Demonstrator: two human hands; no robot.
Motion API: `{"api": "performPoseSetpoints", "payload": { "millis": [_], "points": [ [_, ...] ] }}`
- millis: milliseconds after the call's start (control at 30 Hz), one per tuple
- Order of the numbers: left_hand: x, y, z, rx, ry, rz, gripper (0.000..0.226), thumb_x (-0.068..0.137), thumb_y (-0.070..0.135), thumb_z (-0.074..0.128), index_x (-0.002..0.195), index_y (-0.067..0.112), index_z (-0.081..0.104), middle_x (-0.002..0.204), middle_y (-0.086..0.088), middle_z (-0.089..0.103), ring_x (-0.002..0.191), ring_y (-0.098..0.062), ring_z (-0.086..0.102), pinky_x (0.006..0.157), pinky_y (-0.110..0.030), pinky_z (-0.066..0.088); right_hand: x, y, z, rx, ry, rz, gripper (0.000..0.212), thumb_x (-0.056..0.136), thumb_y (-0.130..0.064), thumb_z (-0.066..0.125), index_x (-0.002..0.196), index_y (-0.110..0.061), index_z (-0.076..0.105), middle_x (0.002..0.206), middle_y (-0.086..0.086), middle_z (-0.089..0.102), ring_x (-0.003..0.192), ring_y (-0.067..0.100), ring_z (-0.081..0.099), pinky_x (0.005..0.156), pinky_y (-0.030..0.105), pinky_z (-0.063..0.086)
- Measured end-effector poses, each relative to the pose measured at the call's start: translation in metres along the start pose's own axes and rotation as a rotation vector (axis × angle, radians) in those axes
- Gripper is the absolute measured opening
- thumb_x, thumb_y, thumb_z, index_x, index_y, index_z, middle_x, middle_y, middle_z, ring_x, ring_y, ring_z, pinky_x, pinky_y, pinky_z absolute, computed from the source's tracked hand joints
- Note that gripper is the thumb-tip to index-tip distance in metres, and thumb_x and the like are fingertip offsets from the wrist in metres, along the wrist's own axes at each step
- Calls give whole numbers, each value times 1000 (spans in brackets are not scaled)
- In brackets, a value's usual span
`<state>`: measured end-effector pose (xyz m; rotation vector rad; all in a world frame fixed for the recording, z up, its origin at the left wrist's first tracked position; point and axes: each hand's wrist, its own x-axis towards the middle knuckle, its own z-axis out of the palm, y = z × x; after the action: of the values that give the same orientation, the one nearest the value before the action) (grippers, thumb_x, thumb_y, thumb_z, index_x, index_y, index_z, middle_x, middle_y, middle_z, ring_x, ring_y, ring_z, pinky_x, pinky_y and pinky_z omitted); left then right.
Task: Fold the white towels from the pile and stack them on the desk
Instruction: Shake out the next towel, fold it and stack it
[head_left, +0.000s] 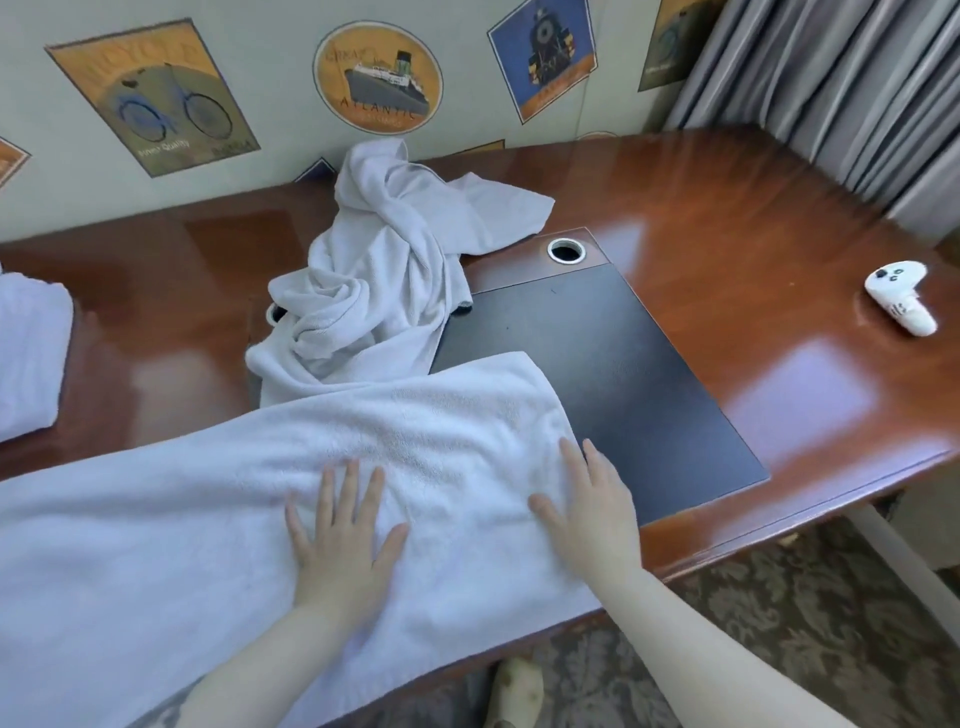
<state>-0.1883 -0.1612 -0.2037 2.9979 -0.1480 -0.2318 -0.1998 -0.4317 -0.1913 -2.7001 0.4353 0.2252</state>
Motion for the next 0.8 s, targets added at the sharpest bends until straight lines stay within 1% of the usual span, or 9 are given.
{"api": "performPoseSetpoints", "payload": {
  "millis": [67,133,200,267,400,533,600,667,800],
  "points": [
    [-17,31,-9,-106,84,84,76,81,55,27,151,24,33,161,-4,20,148,-20,7,114,-51,3,-29,26,-9,126,139,193,75,81,-60,63,142,-22,41,140,-3,45,128,21,41,98,40,41],
    [-34,75,-11,-231,115,334,65,72,47,46,132,24,54,143,-8,51,134,-22,34,106,-43,22,-55,44,-10,264,131,313,56,77,-56,70,119,-22,54,108,-10,54,102,15,51,78,35,45],
    [-46,118,-9,-301,32,510,58,66,48,57,120,29,59,135,3,57,128,-16,46,103,-38,25,-64,47,-12,416,27,402,30,82,-51,68,93,-25,56,86,-13,57,81,9,55,68,33,46],
    [-48,143,-4,-305,-119,541,62,63,54,59,121,32,58,137,11,49,129,-11,46,104,-35,21,-66,49,-17,476,-38,420,27,87,-46,65,78,-22,56,79,-7,60,72,8,56,64,30,45],
    [-38,157,2,-205,-255,421,87,60,70,51,135,31,33,138,20,29,131,-6,25,102,-29,20,-59,33,-39,790,-7,314,35,89,-34,66,66,-15,50,64,-11,50,60,9,46,59,24,36],
    [-9,153,-21,-655,-128,161,17,93,34,51,106,26,57,99,17,58,91,-8,55,73,-18,42,-32,-3,-70,1067,-260,104,24,95,-32,62,73,-25,68,79,-9,69,75,4,63,67,16,49],
    [16,134,-33,-906,-103,-49,18,96,19,52,79,16,58,72,11,57,71,-12,51,59,-19,38,-19,0,-71,1080,-95,213,16,96,-25,60,87,-25,73,92,-6,73,83,9,66,75,23,52],
    [40,110,-45,-1098,-108,-229,21,94,12,55,74,15,57,71,2,56,71,-18,48,58,-28,36,-16,17,-59,927,133,444,11,95,-21,59,94,-29,67,99,-8,70,85,9,63,77,27,52],
    [63,79,-62,-1366,-144,-329,10,93,13,63,85,17,68,87,0,70,82,-19,63,75,-34,48,-30,31,-24,661,-50,448,22,88,-34,63,108,-31,53,104,-15,60,89,2,56,71,21,46]
  ]
}}
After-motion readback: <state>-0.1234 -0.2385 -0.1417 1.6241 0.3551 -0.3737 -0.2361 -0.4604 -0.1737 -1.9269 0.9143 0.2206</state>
